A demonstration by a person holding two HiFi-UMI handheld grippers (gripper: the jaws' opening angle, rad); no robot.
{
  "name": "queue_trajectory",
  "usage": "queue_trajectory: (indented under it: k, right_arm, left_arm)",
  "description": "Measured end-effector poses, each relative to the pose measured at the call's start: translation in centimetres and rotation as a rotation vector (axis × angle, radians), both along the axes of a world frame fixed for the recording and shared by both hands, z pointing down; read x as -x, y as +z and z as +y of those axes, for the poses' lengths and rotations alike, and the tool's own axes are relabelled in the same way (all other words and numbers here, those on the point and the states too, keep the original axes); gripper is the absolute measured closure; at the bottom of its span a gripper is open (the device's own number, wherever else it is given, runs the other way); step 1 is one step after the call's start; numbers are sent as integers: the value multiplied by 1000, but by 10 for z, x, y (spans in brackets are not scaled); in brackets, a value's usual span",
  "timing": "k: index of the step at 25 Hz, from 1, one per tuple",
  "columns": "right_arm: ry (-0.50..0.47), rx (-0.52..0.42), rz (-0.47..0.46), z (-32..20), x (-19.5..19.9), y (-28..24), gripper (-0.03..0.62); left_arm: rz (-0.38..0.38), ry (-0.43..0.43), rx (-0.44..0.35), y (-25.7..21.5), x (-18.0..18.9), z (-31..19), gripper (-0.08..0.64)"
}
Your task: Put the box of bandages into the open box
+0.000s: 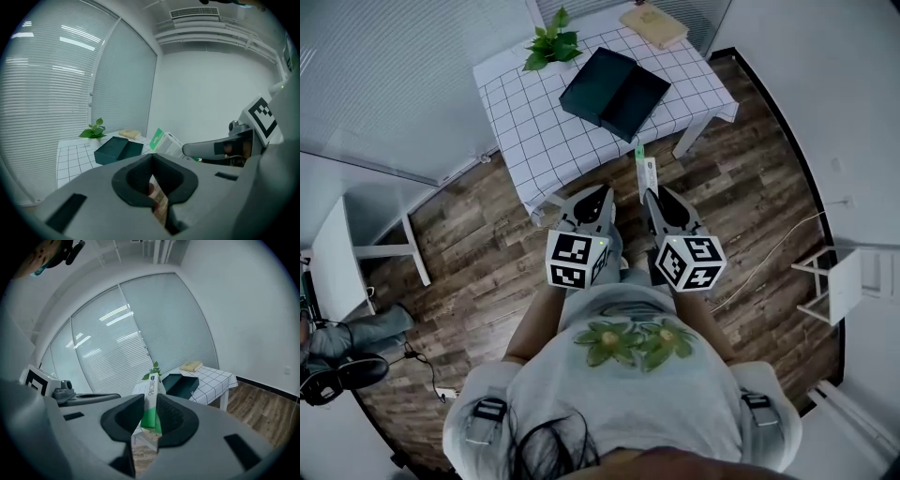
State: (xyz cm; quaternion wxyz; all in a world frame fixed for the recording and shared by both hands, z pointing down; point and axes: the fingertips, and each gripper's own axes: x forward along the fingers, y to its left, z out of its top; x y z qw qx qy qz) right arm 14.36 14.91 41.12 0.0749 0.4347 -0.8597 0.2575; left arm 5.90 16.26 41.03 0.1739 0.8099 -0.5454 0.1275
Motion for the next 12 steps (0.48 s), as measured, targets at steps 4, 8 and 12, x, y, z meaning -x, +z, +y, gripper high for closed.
queue_trajectory:
  k: [4,8,12]
  right_arm:
    - [6,3,8,-26,7,2,506]
    - [16,15,12,-52,16,5,506]
    - [25,22,13,-80,24,4,506]
  left_arm:
    - [3,12,-3,1,7,-29,552]
    - [7,31,11,5,13,-56,552]
    - [9,40,14,5,22,-86,552]
